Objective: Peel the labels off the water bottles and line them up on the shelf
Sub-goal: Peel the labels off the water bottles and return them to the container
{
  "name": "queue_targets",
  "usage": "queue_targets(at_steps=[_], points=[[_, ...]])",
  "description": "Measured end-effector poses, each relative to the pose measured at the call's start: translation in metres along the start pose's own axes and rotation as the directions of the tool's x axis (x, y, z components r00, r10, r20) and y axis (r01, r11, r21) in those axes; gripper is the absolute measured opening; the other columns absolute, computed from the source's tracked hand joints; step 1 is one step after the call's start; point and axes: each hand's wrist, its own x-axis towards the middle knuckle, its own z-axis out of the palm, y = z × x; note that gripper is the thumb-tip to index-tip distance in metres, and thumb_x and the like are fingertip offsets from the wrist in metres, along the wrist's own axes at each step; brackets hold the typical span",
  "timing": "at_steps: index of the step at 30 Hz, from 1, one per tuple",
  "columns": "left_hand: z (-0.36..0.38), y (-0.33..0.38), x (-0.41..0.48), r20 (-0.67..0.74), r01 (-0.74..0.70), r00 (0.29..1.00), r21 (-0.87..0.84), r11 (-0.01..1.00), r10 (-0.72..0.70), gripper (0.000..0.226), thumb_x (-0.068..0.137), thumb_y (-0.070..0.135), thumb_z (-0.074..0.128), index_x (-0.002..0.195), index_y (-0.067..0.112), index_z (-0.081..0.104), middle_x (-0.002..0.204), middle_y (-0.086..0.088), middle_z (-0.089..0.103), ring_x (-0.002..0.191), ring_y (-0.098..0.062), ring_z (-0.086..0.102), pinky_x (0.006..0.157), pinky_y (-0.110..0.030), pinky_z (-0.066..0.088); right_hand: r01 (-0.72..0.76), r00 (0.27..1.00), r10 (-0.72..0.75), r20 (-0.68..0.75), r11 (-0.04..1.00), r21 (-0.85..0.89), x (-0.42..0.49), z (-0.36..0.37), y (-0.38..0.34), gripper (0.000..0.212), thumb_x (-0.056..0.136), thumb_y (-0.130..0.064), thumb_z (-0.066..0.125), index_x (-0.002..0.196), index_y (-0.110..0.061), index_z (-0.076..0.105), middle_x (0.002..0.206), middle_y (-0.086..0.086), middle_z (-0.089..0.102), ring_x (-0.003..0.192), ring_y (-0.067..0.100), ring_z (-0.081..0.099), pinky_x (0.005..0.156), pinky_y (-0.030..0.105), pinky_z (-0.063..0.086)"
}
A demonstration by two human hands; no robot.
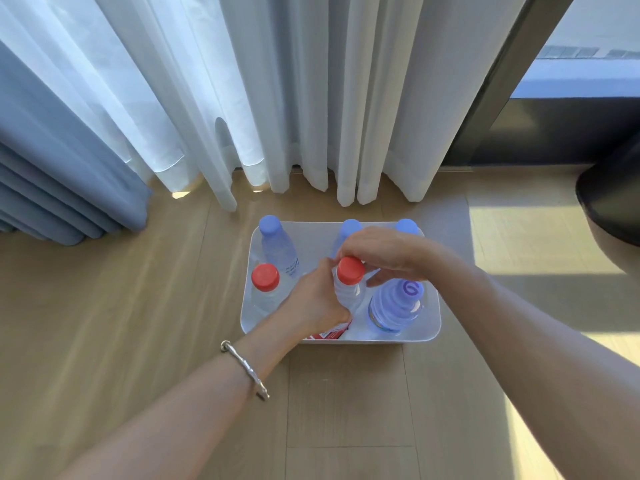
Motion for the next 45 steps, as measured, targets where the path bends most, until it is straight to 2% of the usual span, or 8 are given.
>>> queue_targets(at_steps=[3,9,16,21,26,32,41,45], points=[[-0.015,0.01,-0.006,0.063,0.019,0.998,-0.046,0.999,-0.016,0.055,0.073,0.013,0.073,0.118,0.012,0.044,0.087,0.004,0.055,0.084,-0.023,0.061,0.056,-0.024,0.041,-0.001,1.0,0.001,0.009,0.998,-0.059,-0.002,0.003,-0.005,0.019,0.094,-0.022,0.048,0.102,-0.013,0.062,0.103,0.002,0.062,0.098,0.019,0.061,0.083,0.034,0.054],[-0.048,0.024,-0.011,0.231,-0.008,0.973,-0.09,0.996,0.029,0.099,0.077,0.027,0.078,0.152,0.027,0.014,0.131,0.008,0.046,0.123,-0.016,0.05,0.099,-0.029,0.042,-0.103,0.994,0.105,-0.02,0.899,-0.427,-0.011,-0.007,-0.015,0.032,0.096,-0.028,0.048,0.124,-0.016,0.057,0.116,-0.001,0.061,0.105,0.018,0.061,0.083,0.032,0.051],[-0.057,0.026,-0.021,0.061,-0.081,0.995,-0.044,0.996,0.084,0.07,0.091,0.045,0.058,0.151,0.028,0.025,0.15,0.005,0.039,0.135,-0.015,0.043,0.11,-0.03,0.033,-0.252,0.947,0.311,-0.087,0.545,-0.8,-0.033,-0.007,-0.007,0.052,0.084,-0.047,0.067,0.127,-0.02,0.054,0.122,0.001,0.057,0.07,0.015,0.058,0.058,0.025,0.045],[-0.058,0.03,-0.027,-0.005,-0.112,0.994,-0.078,0.991,0.112,0.061,0.093,0.038,0.058,0.147,0.028,0.033,0.145,0.006,0.044,0.129,-0.012,0.046,0.104,-0.025,0.035,-0.305,0.94,0.325,-0.101,0.67,-0.676,-0.033,-0.006,-0.001,0.053,0.091,-0.018,0.058,0.143,-0.016,0.044,0.133,0.003,0.058,0.067,0.012,0.071,0.1,0.034,0.048],[-0.057,0.037,-0.031,-0.053,-0.175,0.984,-0.093,0.98,0.171,0.061,0.092,0.033,0.062,0.146,0.027,0.036,0.145,0.009,0.045,0.131,-0.008,0.044,0.098,-0.017,0.031,-0.215,0.976,0.178,-0.122,0.734,-0.644,-0.051,-0.025,-0.021,0.044,0.087,-0.008,0.056,0.131,-0.012,0.057,0.096,0.01,0.066,0.059,0.016,0.065,0.063,0.025,0.056],[-0.058,0.055,-0.031,0.041,-0.244,0.967,-0.138,0.96,0.252,0.077,0.077,0.041,0.076,0.142,0.036,0.035,0.137,0.016,0.049,0.127,-0.005,0.045,0.099,-0.027,0.039,-0.081,0.969,-0.085,-0.231,0.778,-0.623,-0.111,-0.046,-0.08,0.029,0.079,-0.016,0.062,0.106,-0.014,0.072,0.079,0.006,0.068,0.052,0.016,0.062,0.049,0.021,0.048],[-0.054,0.063,-0.026,-0.294,-0.371,0.919,-0.408,0.834,0.264,0.077,0.06,0.031,0.088,0.124,0.034,0.046,0.112,0.017,0.063,0.103,0.001,0.061,0.088,-0.021,0.05,0.25,0.749,-0.451,-0.485,0.871,-0.424,-0.146,-0.049,-0.101,0.009,0.068,-0.019,0.067,0.075,-0.019,0.073,0.05,-0.006,0.052,0.036,0.008,0.042,0.037,0.015,0.034],[-0.064,0.059,-0.03,-0.381,-0.38,0.9,-0.452,0.807,0.21,0.053,0.067,0.024,0.086,0.112,0.026,0.058,0.098,0.014,0.069,0.084,0.006,0.065,0.069,-0.01,0.051,0.416,0.627,-0.503,-0.595,0.862,-0.289,-0.127,-0.041,-0.1,0.016,0.072,-0.022,0.066,0.088,-0.026,0.07,0.068,-0.013,0.061,0.049,-0.002,0.053,0.048,0.014,0.042]])
